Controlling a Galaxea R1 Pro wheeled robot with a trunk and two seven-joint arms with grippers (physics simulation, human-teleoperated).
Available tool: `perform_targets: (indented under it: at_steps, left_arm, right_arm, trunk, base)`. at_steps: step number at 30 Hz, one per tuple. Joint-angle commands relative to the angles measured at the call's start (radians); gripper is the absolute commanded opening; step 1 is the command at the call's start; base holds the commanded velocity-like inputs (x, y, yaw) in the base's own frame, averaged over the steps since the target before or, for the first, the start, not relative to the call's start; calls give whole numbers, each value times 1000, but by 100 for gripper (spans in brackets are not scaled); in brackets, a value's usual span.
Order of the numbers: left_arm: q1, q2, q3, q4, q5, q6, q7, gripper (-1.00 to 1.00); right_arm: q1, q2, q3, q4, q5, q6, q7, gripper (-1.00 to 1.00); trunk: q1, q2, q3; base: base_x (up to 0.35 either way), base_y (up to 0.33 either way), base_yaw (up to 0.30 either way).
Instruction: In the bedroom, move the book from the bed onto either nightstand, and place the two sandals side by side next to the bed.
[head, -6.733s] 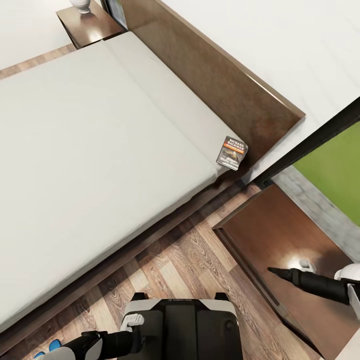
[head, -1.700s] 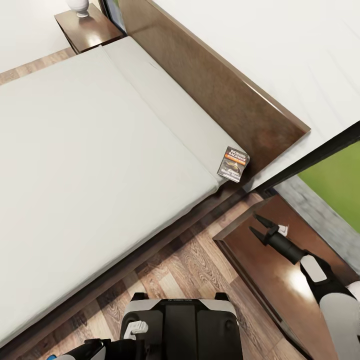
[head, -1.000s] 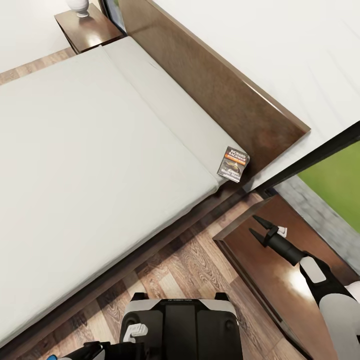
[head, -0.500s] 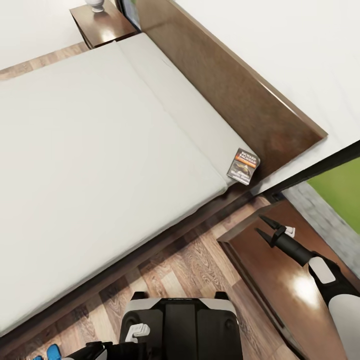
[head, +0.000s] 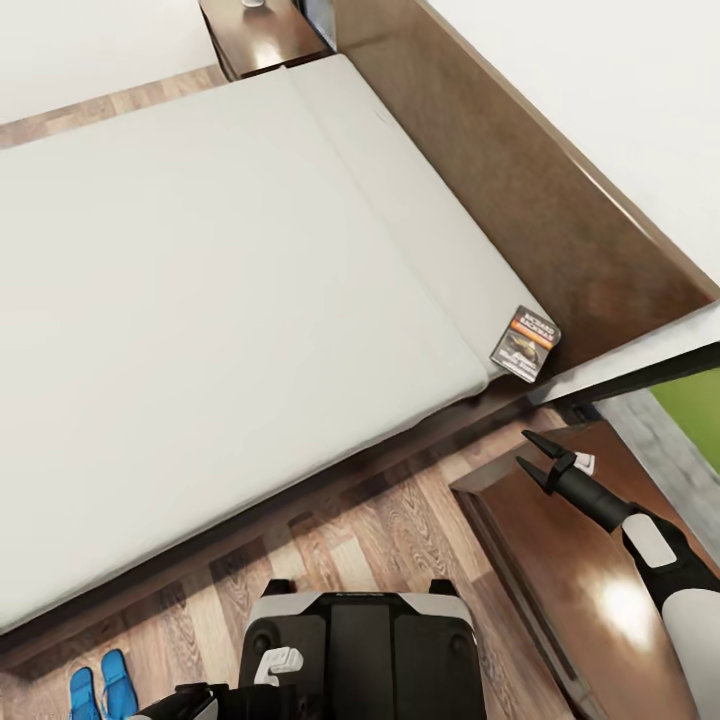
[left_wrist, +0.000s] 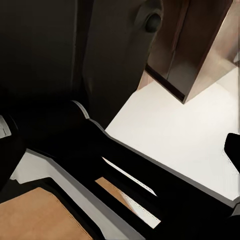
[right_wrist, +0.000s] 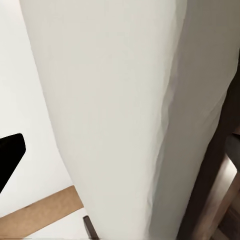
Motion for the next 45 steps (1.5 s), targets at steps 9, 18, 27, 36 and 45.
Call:
perform_targets:
  at_steps: [9,18,27,36,45]
  left_arm:
    - [0,-1,9,-1,-6,10,-4,100]
    - [0,-1,9,-1,-6,10,-4,100]
    - [0,-1,8,-1,-6,10,-7,100]
    - [-1,4,21,-18,6,13,-22,100]
    - [-5,27,57,-314,206,135,-310,100]
  right_arm:
    - [0,-11,-2,0,-3,6,1,100]
    - [1,-19,-4,0,-3,6,1,100]
    - [3,-117,-1,1,-11,6,2,100]
    - [3,-123,-1,1,-12,6,1,100]
    - [3,-124,-1,1,-12,6,1,100]
  trunk:
    - [1,-1,-8]
    - [1,-1,-15]
    - [1,-1,-16]
    - [1,-1,-16]
    - [1,-1,-16]
  base:
    - [0,0,239]
    - [0,0,206]
    - [0,0,20]
    - [0,0,0]
    - [0,0,0]
